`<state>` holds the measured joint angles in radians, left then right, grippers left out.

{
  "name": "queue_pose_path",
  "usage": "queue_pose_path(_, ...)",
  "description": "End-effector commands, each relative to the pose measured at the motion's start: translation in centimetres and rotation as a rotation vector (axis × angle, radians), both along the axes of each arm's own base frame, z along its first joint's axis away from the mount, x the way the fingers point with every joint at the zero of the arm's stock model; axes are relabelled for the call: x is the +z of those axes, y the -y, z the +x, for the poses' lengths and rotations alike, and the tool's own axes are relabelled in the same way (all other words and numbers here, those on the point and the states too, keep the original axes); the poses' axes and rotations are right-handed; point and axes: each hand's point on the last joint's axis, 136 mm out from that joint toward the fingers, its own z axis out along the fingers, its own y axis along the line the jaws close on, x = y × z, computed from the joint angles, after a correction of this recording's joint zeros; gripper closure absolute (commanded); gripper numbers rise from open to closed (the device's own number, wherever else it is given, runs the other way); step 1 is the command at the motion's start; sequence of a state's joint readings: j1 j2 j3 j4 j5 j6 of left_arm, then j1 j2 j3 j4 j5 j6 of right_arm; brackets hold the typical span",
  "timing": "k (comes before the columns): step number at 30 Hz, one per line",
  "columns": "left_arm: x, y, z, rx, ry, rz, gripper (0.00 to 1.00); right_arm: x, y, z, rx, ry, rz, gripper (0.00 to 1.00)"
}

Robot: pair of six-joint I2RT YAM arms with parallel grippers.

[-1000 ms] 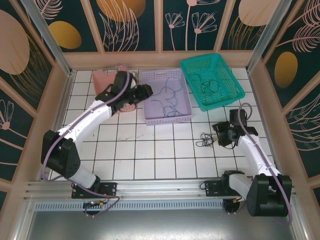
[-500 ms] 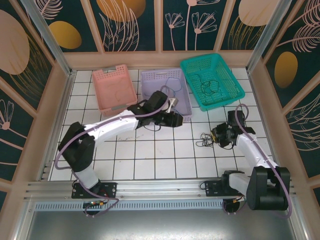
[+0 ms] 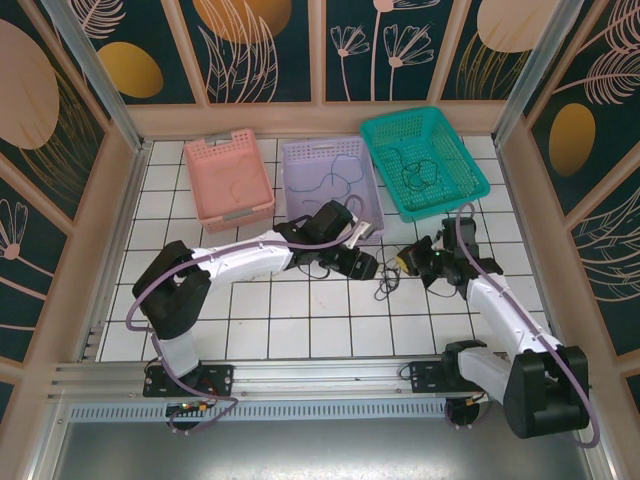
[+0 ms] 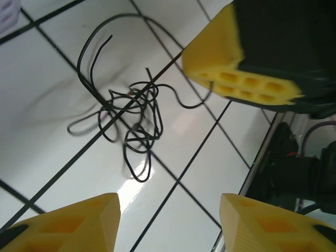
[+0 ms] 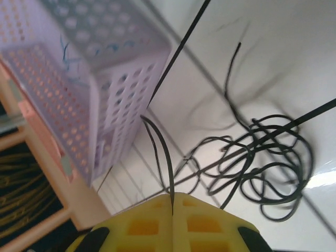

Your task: Untangle the cables

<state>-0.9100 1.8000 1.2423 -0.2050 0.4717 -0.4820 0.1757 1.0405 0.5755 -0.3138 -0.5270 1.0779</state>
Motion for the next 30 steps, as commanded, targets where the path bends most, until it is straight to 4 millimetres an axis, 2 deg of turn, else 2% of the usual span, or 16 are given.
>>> queue_pose_path(1,0.6,-0.5,-0.5,-0.025,0.03,-0.022,0.47,2.9,-1.9,0.6,0.046,0.067,0.054,1.0)
queue_pose_path(6,-0.1,-2.0,-1.1,0.023,0.016,-0.006,0.48,6.0,-1.4,1.5,-0.018,0.16,0.073,1.0)
queue_pose_path(9,0.6,-2.8,-1.5,0.046,0.025,-0.024,0.47,7.8,-1.5,1.9,-0.023,0.192,0.087,1.0)
queue_pose_path(15,1.0,-3.0,-1.9,0.052,0.018,-0.059,0.47,15.4,-1.0,3.2,-0.046,0.387,0.085,1.0)
queue_pose_path(19,1.6,-2.3,-1.7,0.045,0.02,-0.091,0.46,19.3,-0.4,3.3,-0.071,0.468,0.078,1.0)
queue_pose_path(24,1.1,-1.5,-1.2,0.042,0.011,-0.087,0.45,21.7,0.5,3.0,-0.124,0.506,0.071,1.0)
queue_pose_path(30,-0.3,0.4,-0.2,0.054,0.036,-0.024,0.43,21.1,0.9,2.3,-0.162,0.467,0.109,1.0)
